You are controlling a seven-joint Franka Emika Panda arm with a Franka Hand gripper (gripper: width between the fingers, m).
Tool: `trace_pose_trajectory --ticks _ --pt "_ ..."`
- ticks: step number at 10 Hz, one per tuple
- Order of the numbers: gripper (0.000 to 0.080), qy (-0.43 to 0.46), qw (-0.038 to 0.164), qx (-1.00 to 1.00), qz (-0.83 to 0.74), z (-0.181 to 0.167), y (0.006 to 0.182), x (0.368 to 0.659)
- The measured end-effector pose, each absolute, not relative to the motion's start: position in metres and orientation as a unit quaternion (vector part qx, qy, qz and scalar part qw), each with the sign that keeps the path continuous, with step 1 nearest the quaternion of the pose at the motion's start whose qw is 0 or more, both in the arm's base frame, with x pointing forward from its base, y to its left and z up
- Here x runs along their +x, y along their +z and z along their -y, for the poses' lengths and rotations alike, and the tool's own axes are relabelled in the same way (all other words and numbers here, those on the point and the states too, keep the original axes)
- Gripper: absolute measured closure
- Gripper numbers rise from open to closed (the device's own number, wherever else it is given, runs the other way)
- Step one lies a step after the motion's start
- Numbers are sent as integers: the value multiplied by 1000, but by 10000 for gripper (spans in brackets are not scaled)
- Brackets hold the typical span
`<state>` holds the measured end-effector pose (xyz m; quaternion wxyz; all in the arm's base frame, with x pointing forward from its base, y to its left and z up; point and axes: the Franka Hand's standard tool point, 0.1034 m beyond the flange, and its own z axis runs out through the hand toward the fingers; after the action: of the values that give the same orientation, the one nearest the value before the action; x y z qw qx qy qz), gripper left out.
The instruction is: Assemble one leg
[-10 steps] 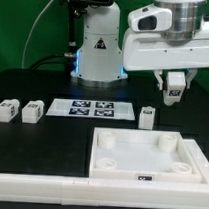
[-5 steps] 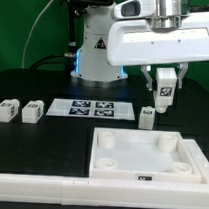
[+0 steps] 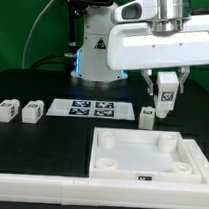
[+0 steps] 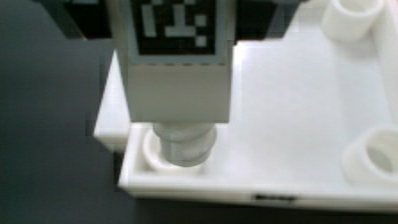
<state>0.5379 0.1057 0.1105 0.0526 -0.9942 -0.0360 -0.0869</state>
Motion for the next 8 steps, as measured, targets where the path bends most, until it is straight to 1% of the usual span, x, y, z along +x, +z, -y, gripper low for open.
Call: trace_pose_trajectory --ticks 1,2,3,6,8 --pt "511 -92 55 -993 45 -110 111 558" --pt "511 -99 57 -992 57 -113 107 575" --pt "511 -107 57 -990 69 -112 104 586" --pt "511 -129 54 -987 73 -112 104 591" --pt "511 -228 41 -970 70 -104 107 596"
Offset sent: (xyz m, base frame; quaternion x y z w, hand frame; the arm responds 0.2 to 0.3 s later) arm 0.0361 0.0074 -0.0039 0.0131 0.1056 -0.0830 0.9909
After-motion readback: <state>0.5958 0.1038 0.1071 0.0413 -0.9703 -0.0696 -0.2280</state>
